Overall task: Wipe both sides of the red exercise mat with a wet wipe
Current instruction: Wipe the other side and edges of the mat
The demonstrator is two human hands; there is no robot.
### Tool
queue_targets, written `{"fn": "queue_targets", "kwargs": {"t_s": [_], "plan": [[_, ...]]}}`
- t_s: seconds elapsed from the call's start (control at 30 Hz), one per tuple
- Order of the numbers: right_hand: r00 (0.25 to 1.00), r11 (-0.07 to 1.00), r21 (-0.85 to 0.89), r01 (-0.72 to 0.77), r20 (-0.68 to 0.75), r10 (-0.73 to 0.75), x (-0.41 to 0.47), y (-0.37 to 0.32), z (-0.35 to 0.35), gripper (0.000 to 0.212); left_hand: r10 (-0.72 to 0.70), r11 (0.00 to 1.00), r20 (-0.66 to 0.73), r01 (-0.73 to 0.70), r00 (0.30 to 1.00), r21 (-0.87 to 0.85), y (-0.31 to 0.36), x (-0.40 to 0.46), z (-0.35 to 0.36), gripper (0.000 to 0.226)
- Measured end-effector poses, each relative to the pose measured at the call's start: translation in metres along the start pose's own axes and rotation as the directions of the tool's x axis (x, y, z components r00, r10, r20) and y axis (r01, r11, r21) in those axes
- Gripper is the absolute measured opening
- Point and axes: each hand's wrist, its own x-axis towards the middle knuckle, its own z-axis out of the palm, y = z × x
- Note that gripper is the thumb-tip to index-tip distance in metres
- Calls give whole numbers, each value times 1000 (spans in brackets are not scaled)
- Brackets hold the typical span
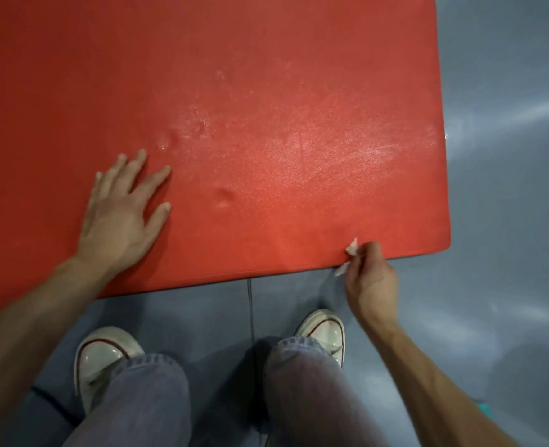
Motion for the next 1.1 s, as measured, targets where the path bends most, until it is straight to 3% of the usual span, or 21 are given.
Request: {"fn": "queue_targets", "kwargs": {"t_s": [0.13, 0.2, 0.33, 0.4, 0.5, 0.6, 0.67, 0.73, 0.87, 0.93, 1.0, 1.1], "plan": [[972, 984, 35, 175, 156, -178, -28, -30, 25, 10, -131, 987, -110, 118, 985, -112, 21, -6, 18, 59], [963, 970, -38, 239, 140, -232, -19, -18, 18, 10, -137, 985, -111, 123, 984, -123, 18, -3, 16, 58], [999, 996, -92, 15, -31, -18, 10, 17, -9, 10, -46, 997, -62, 42, 997, -64, 4, -4, 10, 53], [1000, 994, -110, 9, -12, -10, 6, 4, -7, 11, -55, 995, -67, 49, 996, -83, 5, -4, 9, 54], [975, 976, -110, 191, 137, -175, -25, -47, 25, 18, -69, 993, -76, 61, 995, -100, 8, -3, 10, 54], [902, 922, -40, 386, 227, -368, -57, -102, 56, 13, -64, 994, -75, 57, 995, -96, 4, -5, 10, 54], [876, 902, -42, 430, 260, -406, -59, -109, 58, 8, -55, 993, -72, 47, 996, -106, 3, -5, 10, 54], [908, 931, -50, 361, 247, -339, -50, -91, 50, 10, -43, 992, -67, 35, 997, -118, 1, -5, 10, 55], [993, 997, -14, 73, 90, -71, -33, -54, 28, 12, -36, 989, -49, 29, 998, -144, -2, -6, 7, 56], [988, 993, -18, 116, 109, -114, -39, -69, 36, 10, -37, 988, -50, 29, 998, -150, -2, -6, 6, 56], [936, 958, 21, 285, 209, -283, -55, -103, 57, 12, -44, 987, -48, 36, 998, -158, -2, -6, 6, 56], [748, 827, 96, 553, 381, -544, -84, -164, 87, 24, -43, 989, -59, 34, 997, -147, -2, -7, 7, 56]]}}
